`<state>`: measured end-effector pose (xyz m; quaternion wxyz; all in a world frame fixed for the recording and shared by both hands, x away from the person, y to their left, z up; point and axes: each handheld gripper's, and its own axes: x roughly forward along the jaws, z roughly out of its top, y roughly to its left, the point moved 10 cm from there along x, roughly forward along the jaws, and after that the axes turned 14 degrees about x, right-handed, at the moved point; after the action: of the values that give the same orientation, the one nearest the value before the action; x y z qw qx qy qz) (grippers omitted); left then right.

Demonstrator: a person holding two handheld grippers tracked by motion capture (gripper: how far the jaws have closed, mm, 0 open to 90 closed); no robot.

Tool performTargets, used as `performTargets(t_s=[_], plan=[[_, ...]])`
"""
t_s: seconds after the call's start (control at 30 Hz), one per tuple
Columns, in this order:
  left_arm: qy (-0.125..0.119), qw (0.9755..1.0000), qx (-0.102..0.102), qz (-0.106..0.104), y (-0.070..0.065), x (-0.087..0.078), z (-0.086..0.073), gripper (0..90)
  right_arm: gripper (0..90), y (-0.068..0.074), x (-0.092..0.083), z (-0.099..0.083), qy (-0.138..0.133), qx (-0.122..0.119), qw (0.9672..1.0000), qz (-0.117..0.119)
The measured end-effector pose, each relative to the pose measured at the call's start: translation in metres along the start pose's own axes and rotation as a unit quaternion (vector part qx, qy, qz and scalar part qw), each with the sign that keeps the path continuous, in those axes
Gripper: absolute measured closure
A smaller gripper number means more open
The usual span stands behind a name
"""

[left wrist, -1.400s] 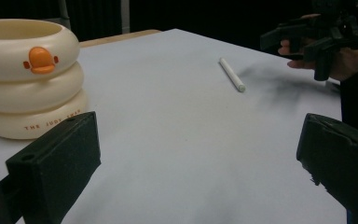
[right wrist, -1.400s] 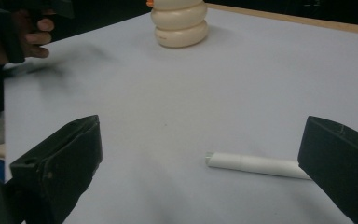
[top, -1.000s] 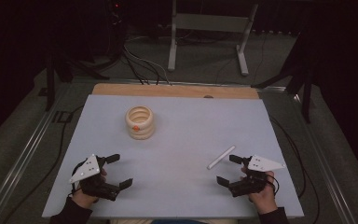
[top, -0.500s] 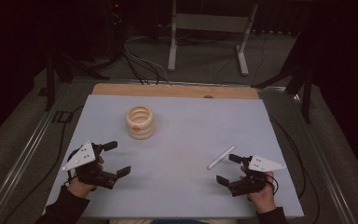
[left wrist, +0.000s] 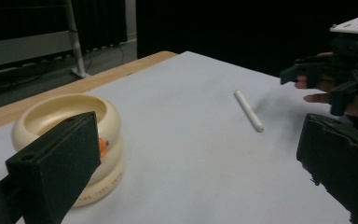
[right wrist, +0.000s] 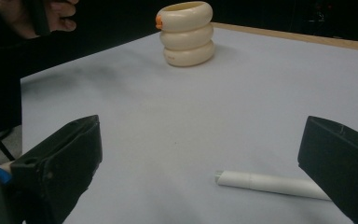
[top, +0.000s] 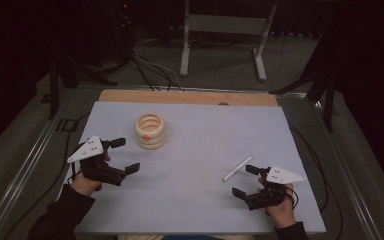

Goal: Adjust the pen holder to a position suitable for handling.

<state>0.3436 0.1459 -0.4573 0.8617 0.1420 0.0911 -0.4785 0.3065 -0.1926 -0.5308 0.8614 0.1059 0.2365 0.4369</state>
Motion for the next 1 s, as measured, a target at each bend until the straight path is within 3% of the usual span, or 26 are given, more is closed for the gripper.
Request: performTargets(t_s=[0.27, 0.57, 0.6, 0.8, 1.0], plan=[[0.011, 0.9999, 0.004, 0.005, 0.015, 0.009, 0.007, 0.1, 0.0, 0.000, -0.001, 0.000, -0.001, 0.001, 1.0000, -0.001], [0.005, 0.9999, -0.003, 0.014, 0.031, 0.013, 0.018, 0.2, 0.0, 0.001, -0.001, 0.000, 0.000, 0.002, 1.0000, 0.002], [0.004, 0.9998, -0.011, 0.017, 0.039, 0.014, 0.023, 0.2, 0.0, 0.001, -0.001, 0.000, -0.001, 0.001, 1.0000, 0.002], [-0.003, 0.9995, -0.023, 0.023, 0.055, 0.016, 0.030, 0.2, 0.0, 0.002, 0.000, 0.000, 0.000, 0.001, 1.0000, 0.002], [0.006, 0.9989, -0.034, 0.031, 0.072, 0.022, 0.030, 0.2, 0.0, 0.002, 0.000, 0.000, 0.000, 0.001, 1.0000, 0.002]])
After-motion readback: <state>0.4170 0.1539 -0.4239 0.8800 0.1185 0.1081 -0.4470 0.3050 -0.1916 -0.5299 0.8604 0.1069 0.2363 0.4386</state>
